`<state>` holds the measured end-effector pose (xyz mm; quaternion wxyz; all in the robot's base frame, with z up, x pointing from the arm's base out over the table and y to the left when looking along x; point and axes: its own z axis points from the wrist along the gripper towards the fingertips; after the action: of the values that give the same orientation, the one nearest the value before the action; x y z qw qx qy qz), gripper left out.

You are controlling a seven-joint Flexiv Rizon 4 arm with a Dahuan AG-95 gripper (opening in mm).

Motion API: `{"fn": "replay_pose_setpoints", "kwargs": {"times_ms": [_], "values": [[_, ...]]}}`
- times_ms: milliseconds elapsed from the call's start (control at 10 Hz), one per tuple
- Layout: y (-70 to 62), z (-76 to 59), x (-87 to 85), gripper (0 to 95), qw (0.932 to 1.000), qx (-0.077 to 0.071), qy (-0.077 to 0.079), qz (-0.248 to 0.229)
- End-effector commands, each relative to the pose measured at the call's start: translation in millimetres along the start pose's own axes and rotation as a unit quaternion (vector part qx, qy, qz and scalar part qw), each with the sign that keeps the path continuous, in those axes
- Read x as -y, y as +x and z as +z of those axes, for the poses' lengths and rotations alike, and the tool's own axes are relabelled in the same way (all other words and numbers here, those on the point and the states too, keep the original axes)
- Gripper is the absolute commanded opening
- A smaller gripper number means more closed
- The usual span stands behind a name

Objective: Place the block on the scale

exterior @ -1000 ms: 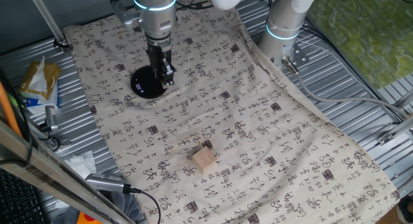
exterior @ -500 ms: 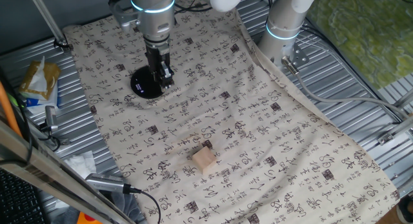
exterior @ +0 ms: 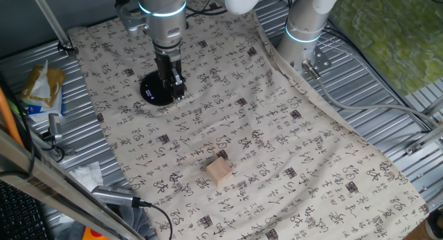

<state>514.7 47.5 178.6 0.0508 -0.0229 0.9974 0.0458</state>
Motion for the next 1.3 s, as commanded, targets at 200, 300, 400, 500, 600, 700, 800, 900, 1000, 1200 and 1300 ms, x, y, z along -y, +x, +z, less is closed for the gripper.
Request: {"fn": "replay_pose_setpoints", "kwargs": {"times_ms": [200, 300, 400, 500, 600, 700, 800, 900, 1000, 1200, 1300], "values": [[0.0, 2.0, -3.9, 57.0, 1.0000, 0.001, 0.001, 0.005], [-0.4, 2.3, -4.7, 57.0, 1.0000, 0.001, 0.001, 0.006], [-1.2, 2.8, -5.3, 57.0, 1.0000, 0.001, 0.001, 0.007], [-2.7, 3.1, -6.1, 57.0, 1.0000, 0.001, 0.001, 0.007], [-4.6, 3.3, -7.4, 57.0, 1.0000, 0.001, 0.001, 0.007], [-6.7, 3.9, -9.0, 57.0, 1.0000, 0.001, 0.001, 0.007], [-8.7, 4.4, -10.6, 57.0, 1.0000, 0.001, 0.001, 0.008], [-11.2, 4.8, -13.1, 57.0, 1.0000, 0.000, 0.001, 0.009], [-12.1, 4.9, -14.0, 57.0, 1.0000, 0.000, 0.002, 0.009], [-13.0, 4.8, -15.7, 57.0, 0.9999, -0.001, 0.002, 0.010], [-13.1, 5.4, -17.5, 57.0, 0.9999, -0.001, 0.002, 0.011]]}}
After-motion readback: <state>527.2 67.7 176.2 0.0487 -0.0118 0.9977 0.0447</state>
